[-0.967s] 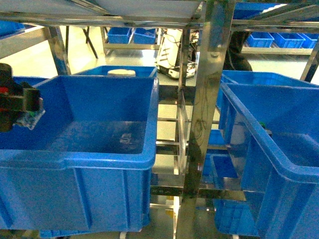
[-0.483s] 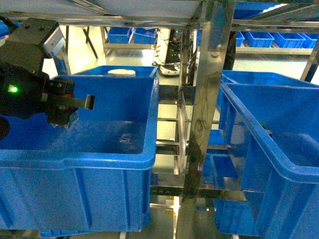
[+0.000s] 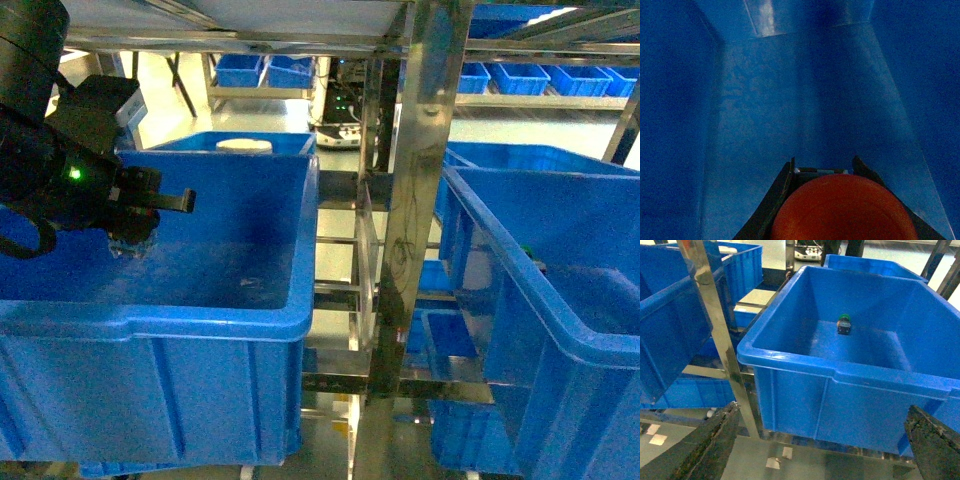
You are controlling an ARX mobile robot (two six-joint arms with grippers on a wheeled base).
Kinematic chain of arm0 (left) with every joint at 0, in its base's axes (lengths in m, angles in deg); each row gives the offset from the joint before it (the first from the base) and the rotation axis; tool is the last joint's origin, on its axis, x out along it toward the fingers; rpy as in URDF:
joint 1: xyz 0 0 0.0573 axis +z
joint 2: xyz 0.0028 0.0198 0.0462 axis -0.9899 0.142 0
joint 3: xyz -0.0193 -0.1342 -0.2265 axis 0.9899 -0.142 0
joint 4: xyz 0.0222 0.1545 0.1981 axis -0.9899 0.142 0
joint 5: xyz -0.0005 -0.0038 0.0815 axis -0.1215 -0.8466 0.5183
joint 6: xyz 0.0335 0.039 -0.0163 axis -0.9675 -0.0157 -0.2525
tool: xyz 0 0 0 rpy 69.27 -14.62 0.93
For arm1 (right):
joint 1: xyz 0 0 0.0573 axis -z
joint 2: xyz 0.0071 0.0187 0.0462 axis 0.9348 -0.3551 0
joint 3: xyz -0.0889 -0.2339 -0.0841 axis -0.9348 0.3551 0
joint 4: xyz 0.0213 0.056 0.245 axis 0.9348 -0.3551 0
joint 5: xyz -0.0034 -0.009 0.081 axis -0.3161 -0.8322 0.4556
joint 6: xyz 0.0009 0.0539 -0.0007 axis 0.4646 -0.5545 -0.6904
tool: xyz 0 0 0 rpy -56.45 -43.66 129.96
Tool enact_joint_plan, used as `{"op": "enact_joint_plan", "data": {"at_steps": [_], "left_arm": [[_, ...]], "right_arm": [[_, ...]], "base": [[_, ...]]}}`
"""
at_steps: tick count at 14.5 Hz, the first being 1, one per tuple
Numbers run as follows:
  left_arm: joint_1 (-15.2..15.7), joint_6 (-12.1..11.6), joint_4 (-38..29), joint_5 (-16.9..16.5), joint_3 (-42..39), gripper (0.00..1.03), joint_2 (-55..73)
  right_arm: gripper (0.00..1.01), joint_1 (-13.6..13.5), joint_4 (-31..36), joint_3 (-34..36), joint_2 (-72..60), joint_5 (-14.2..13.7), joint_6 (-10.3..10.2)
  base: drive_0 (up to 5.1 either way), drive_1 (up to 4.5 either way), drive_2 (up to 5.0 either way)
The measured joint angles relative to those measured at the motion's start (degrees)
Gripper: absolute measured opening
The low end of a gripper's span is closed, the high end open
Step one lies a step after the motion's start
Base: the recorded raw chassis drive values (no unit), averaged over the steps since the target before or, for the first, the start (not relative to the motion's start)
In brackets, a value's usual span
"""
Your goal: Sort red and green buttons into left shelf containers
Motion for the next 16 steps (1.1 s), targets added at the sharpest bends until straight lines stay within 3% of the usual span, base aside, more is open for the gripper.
{"op": "enact_joint_plan", "data": {"at_steps": [6, 7, 8, 11, 16], "left_arm": [[0.2, 0.7, -1.4, 0.0, 1.2, 0.32, 0.0], [0.3, 0.6, -1.7, -0.1, 1.1, 0.45, 0.0], [0.3, 0.6, -2.0, -0.1, 1.1, 0.5, 0.0], [0.8, 0.8, -2.6, 0.0, 0.5, 0.99, 0.0], [-1.2, 4.0, -3.4, 1.2, -8.0, 0.98, -10.0]], "right_arm": [[0.98, 0.0, 0.0, 0.0, 0.0, 0.0, 0.0], [0.98, 0.0, 0.0, 0.0, 0.0, 0.0, 0.0], [0.98, 0.0, 0.0, 0.0, 0.0, 0.0, 0.0], [0.98, 0.0, 0.0, 0.0, 0.0, 0.0, 0.0], [0.98, 0.0, 0.0, 0.0, 0.0, 0.0, 0.0]], "base": [[0.0, 0.0, 0.0], [0.0, 0.0, 0.0], [0.0, 0.0, 0.0], [0.0, 0.0, 0.0], [0.0, 0.0, 0.0]]}}
